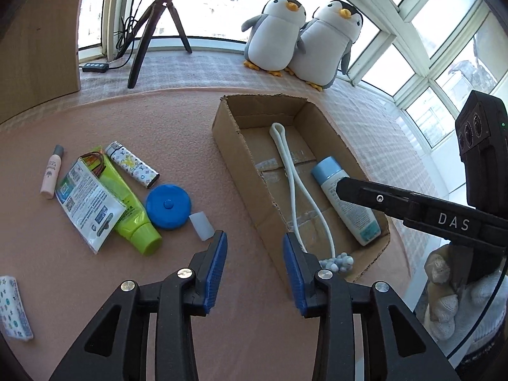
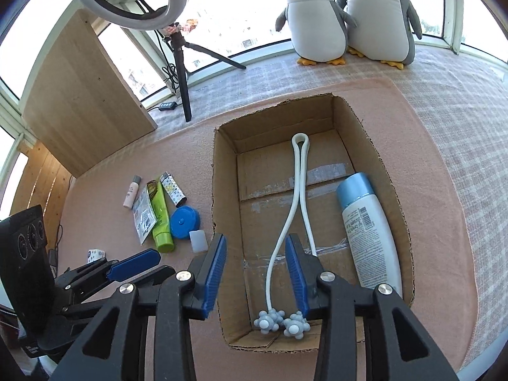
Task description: Organize objects
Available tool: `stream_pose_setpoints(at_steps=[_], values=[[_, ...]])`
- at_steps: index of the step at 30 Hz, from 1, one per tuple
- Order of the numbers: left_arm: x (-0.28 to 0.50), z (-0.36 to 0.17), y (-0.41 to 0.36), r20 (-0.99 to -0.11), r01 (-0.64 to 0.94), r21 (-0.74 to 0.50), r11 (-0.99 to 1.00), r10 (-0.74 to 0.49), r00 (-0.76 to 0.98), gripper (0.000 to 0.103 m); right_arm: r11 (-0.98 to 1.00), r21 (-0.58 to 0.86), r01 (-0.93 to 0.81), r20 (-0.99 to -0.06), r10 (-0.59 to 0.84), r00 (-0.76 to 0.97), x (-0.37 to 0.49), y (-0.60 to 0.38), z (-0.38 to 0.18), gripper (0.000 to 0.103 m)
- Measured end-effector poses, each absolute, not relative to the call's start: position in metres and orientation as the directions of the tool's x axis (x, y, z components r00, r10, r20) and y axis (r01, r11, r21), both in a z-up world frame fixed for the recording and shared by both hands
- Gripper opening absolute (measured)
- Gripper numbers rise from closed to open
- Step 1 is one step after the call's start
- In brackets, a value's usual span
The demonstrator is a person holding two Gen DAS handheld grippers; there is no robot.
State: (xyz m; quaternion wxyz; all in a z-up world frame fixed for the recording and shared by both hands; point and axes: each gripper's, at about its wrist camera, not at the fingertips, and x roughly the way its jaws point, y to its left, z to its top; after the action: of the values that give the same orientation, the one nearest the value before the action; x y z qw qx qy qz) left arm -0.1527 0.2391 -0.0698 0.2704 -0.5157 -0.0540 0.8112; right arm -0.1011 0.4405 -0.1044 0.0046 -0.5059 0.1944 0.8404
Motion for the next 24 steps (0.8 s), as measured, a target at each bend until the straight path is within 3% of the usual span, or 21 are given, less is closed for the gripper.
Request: stream_pose_setpoints(at_steps=[12,24], values=[[-0.129,-0.085,0.056,-0.838,-0.148,-0.344,-0.927,0.374,-0.398,0.045,-0.924,0.381,-0.043,-0.803,-0.307,-0.511,-0.180,0.337,-0.104,0.046],[-0.114,-0.086,-0.029,-0.838,-0.048,-0.359,-0.932,0.345,-0.423,0.045,-0.929,0.366,-0.052,-0.881,-0.328,-0.341,-0.298,0.264,-0.168,0.043]])
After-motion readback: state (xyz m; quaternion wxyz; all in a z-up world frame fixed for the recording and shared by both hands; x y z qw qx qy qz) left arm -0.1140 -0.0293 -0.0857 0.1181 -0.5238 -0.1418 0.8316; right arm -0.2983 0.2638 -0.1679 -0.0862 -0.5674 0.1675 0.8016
